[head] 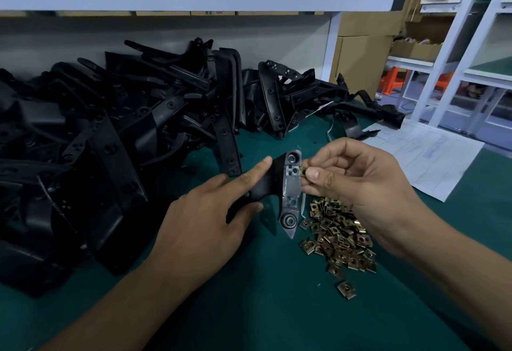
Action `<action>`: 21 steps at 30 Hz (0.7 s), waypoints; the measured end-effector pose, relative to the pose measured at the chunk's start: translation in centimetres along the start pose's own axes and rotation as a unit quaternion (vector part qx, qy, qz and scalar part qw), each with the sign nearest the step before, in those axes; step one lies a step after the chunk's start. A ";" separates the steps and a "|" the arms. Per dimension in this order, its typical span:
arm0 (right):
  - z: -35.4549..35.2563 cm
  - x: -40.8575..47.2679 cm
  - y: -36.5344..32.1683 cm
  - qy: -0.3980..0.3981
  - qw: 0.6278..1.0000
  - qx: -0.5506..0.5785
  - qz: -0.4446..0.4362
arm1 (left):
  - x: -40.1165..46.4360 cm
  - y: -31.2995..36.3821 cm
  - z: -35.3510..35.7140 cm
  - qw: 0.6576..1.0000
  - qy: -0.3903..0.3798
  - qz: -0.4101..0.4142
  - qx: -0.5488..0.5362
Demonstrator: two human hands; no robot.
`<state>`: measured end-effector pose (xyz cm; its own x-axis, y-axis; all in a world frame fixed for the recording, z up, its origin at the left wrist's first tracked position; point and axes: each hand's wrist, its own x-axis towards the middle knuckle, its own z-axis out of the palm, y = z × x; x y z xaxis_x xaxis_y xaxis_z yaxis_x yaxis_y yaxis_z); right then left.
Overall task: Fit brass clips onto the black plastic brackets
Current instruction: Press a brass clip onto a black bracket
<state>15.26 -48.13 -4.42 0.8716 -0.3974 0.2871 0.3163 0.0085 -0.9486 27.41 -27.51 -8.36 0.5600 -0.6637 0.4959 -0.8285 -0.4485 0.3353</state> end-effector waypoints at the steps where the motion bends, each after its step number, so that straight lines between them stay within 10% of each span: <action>1: 0.0 0.0 0.0 0.000 1.000 0.000 0.001 | 0.0 0.0 0.0 1.000 -0.001 0.002 0.004; 21: 0.1 -0.4 -1.2 0.023 0.998 0.042 0.044 | -0.2 1.0 -0.4 0.997 -0.012 0.043 0.060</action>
<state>14.57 -47.90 -3.39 0.8800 -0.4335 0.1939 0.2707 0.1224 -0.9548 26.49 -27.54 -7.79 0.4874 -0.7168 0.4986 -0.8686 -0.4568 0.1923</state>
